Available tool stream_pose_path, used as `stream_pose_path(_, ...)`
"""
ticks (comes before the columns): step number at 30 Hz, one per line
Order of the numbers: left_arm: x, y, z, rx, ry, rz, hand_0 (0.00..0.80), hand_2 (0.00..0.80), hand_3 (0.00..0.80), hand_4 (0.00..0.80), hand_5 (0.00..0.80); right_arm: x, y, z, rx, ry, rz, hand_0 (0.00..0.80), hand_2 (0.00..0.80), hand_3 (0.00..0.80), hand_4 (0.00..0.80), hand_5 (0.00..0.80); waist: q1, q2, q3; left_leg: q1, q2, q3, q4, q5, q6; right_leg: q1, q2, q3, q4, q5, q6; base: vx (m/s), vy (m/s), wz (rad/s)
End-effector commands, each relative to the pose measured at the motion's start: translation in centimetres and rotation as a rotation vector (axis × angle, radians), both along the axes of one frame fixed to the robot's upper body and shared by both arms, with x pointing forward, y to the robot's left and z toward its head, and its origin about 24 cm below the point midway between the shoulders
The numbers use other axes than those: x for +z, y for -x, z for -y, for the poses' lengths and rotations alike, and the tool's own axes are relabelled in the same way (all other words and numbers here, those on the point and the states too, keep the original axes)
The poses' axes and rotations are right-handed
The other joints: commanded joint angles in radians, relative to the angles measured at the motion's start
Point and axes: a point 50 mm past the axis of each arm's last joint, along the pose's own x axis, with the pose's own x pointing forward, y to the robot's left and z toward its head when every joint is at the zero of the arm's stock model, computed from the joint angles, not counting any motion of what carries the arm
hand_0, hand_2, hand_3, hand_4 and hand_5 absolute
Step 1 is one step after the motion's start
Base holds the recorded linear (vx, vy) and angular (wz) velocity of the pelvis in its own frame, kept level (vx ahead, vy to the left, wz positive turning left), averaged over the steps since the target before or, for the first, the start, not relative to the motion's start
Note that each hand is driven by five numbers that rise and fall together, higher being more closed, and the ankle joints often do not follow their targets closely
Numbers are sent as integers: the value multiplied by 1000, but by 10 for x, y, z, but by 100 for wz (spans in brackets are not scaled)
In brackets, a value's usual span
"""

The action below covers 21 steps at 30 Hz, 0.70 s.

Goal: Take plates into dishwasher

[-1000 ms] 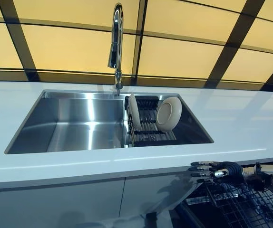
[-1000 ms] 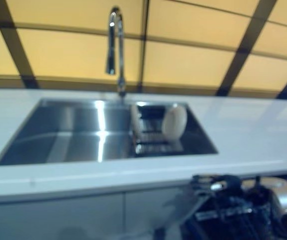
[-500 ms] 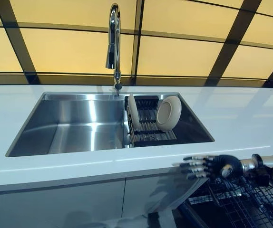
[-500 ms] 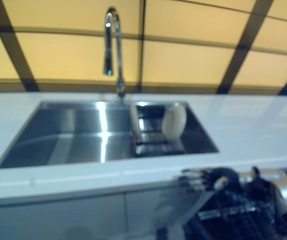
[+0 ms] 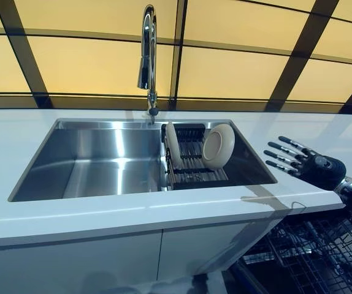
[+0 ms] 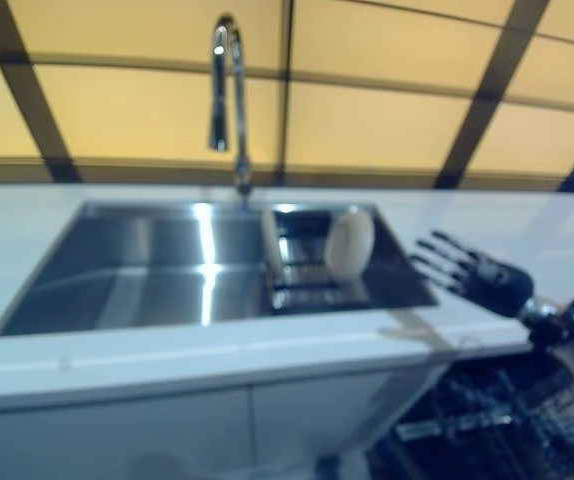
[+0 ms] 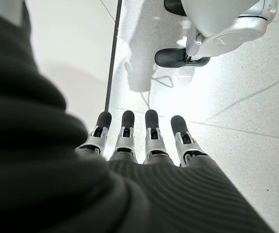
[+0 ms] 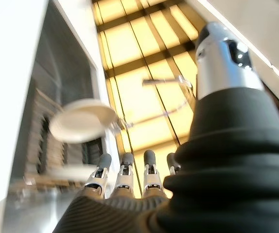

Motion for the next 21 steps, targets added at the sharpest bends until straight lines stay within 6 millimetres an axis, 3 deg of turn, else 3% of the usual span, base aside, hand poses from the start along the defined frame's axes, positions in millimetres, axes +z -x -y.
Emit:
stream_pose_path(1,-2,0,4,-12,-6,-17,0,0,0,0,0,56,-15,22,-259,37,250,0,0,0,0,0,29,25,-25,47,0,-4,5,-95,2,2,-13,0,77,-65,80,14,56,-2)
stream_pose_path(4,-3,-6,8,-45,-8,-26,0,0,0,0,0,51,-26,20,-431,93,234,0,0,0,0,0,35,33,-18,46,-6,-17,5,-93,6,1,-12,-7,100,-76,78,11,61,-4)
stream_pose_path(8,-1,-22,9,-96,-18,-15,0,0,0,0,0,37,-41,-4,-552,400,213,0,0,0,0,0,32,49,26,39,-7,-33,5,-71,27,-106,-25,12,324,-42,100,-74,3,-10)
stream_pose_path(11,4,-43,4,-88,-35,21,0,0,0,0,0,33,-50,-10,-614,619,187,0,0,0,0,0,39,55,53,37,-2,-63,6,-65,29,-107,-64,26,242,23,102,-86,-124,12)
stream_pose_path(14,7,-59,4,-70,-52,50,0,0,0,0,0,45,-67,-13,-652,677,153,0,0,0,0,0,64,47,60,31,11,-82,5,-74,19,-77,-63,19,107,8,103,-42,-210,8)
stream_pose_path(21,0,-50,19,-93,-1,11,0,0,0,0,0,56,-82,-18,-676,691,65,0,0,0,0,0,93,31,21,17,22,-84,5,-80,-11,15,-61,-20,-3,-11,88,42,-107,30)
